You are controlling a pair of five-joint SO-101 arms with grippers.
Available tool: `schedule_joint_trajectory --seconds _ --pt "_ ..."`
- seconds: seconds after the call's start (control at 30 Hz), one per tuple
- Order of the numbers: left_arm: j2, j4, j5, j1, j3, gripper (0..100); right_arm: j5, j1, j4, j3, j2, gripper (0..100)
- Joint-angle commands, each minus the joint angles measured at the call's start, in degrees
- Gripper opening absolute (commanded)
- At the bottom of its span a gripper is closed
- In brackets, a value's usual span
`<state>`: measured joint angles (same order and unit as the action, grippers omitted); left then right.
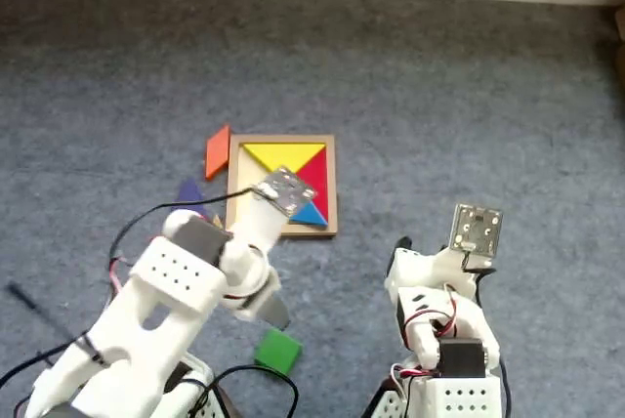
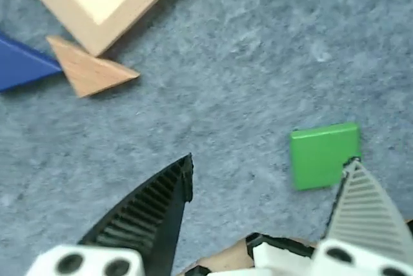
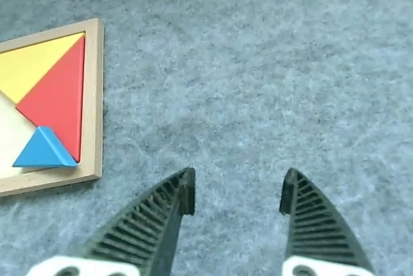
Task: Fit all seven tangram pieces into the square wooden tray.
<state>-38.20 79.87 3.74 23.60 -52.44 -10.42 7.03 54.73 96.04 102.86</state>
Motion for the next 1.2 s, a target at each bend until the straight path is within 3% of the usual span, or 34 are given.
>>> schedule_joint_trajectory --seconds 0.0,0.2,0.33,0.93,1.17 --pt "3.4 -3.5 -4.2 7.9 -0.5 35 -0.5 -0.7 0.3 7.3 -1.0 21.7" --pt "7.8 -5.5 -9.9 16.4 -1.3 35 -0.5 -0.7 0.3 7.3 -1.0 21.7" --pt "10.5 -6.0 -10.2 18.3 -1.4 35 -0.5 -0.7 1.6 7.3 -1.0 21.7" --pt "30.3 -10.9 -9.8 9.8 1.3 33 -0.5 -0.7 3.4 7.3 -0.5 21.7" --pt "30.3 -11.3 -7.9 9.9 1.7 12 -0.5 -0.7 3.4 7.3 -0.5 21.7"
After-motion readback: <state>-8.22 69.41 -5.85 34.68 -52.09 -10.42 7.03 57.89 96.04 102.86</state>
